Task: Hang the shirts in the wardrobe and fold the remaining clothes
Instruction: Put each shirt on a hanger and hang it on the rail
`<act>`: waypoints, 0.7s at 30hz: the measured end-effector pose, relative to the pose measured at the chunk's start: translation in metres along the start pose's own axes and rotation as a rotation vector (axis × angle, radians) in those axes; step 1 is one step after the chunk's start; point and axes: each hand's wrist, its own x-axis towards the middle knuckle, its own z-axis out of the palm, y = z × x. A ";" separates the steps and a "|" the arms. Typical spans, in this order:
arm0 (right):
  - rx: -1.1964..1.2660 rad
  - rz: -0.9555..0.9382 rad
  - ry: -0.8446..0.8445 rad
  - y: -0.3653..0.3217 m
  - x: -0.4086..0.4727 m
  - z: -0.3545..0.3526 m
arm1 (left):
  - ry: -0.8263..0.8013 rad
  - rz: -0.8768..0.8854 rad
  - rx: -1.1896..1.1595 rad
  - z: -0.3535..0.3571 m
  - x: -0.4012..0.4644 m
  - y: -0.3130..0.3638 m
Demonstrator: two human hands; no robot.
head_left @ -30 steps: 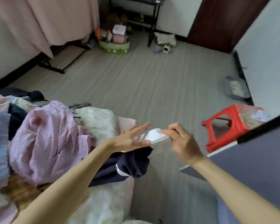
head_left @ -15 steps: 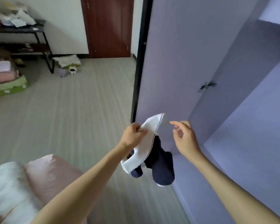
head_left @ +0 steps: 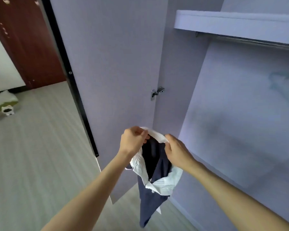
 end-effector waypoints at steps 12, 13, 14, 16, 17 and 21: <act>-0.366 -0.175 0.194 -0.007 -0.005 -0.054 | -0.234 0.360 0.539 0.019 0.015 0.001; -0.399 -0.129 0.198 -0.001 -0.010 -0.056 | -0.253 0.386 0.472 0.023 0.015 0.007; -0.428 -0.058 0.180 0.006 -0.015 -0.054 | -0.275 0.412 0.411 0.027 0.015 0.014; -0.462 0.126 0.102 0.023 -0.025 -0.051 | -0.326 0.463 0.340 0.038 0.015 0.027; -0.461 0.224 0.079 0.031 -0.029 -0.054 | -0.350 0.498 0.340 0.045 0.016 0.033; -0.518 0.404 0.249 0.058 -0.034 -0.090 | -0.291 0.659 0.580 0.065 0.030 0.047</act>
